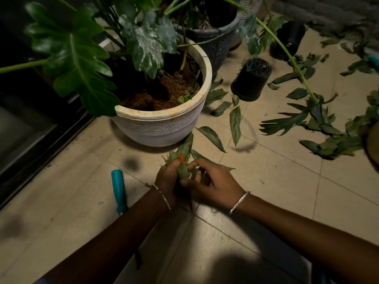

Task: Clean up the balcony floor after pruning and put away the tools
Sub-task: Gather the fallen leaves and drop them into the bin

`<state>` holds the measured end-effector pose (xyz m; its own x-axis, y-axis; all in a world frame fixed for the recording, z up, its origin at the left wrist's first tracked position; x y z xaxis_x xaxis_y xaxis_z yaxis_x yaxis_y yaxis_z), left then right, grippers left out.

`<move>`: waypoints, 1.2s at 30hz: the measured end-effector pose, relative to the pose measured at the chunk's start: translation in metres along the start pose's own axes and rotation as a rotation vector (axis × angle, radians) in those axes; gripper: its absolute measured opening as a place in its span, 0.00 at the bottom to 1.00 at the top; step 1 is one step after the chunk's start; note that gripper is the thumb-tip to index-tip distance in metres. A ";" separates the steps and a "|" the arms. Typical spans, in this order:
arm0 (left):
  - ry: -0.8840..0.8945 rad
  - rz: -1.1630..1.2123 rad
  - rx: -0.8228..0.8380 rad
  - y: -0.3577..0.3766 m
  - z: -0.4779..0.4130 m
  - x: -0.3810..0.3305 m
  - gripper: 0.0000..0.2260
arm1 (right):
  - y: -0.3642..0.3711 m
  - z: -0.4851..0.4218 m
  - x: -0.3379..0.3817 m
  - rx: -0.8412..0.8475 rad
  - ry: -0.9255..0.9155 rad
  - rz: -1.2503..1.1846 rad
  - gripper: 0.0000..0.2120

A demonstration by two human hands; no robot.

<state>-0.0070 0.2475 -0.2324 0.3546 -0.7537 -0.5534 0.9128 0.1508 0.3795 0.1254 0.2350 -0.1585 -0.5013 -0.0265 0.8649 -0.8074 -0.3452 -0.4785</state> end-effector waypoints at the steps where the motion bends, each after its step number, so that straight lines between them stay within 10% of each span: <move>1: 0.005 -0.010 -0.035 -0.005 0.000 0.000 0.25 | -0.006 -0.003 -0.006 -0.048 0.019 -0.032 0.17; 10: 0.050 0.051 -0.095 -0.024 0.009 -0.010 0.19 | -0.030 -0.025 -0.076 -0.104 0.142 0.512 0.18; 14: 0.105 0.044 -0.105 -0.024 0.010 -0.011 0.07 | -0.030 -0.019 -0.080 -0.147 0.190 0.302 0.11; 21: 0.122 -0.118 -0.055 -0.004 0.017 -0.009 0.19 | -0.033 -0.007 -0.041 -0.434 0.229 -0.209 0.09; 29: 0.159 -0.105 -0.094 0.009 0.020 -0.010 0.14 | 0.013 -0.004 0.006 -0.196 0.093 -0.453 0.05; 36: 0.103 0.005 -0.193 -0.019 0.021 -0.013 0.11 | -0.007 -0.039 -0.040 -0.131 0.046 0.131 0.21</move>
<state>-0.0333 0.2411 -0.2161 0.3694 -0.6846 -0.6284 0.9292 0.2818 0.2392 0.1385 0.2752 -0.1959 -0.6160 -0.0196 0.7875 -0.7664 -0.2163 -0.6048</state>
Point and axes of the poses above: each hand's wrist, its own z-axis away from the middle knuckle, its own y-axis out of the palm, x = y × z, the point moved 4 cm from there along -z, towards the middle knuckle, and after that the axes turned 8 degrees about -z, right-handed, at the moved point
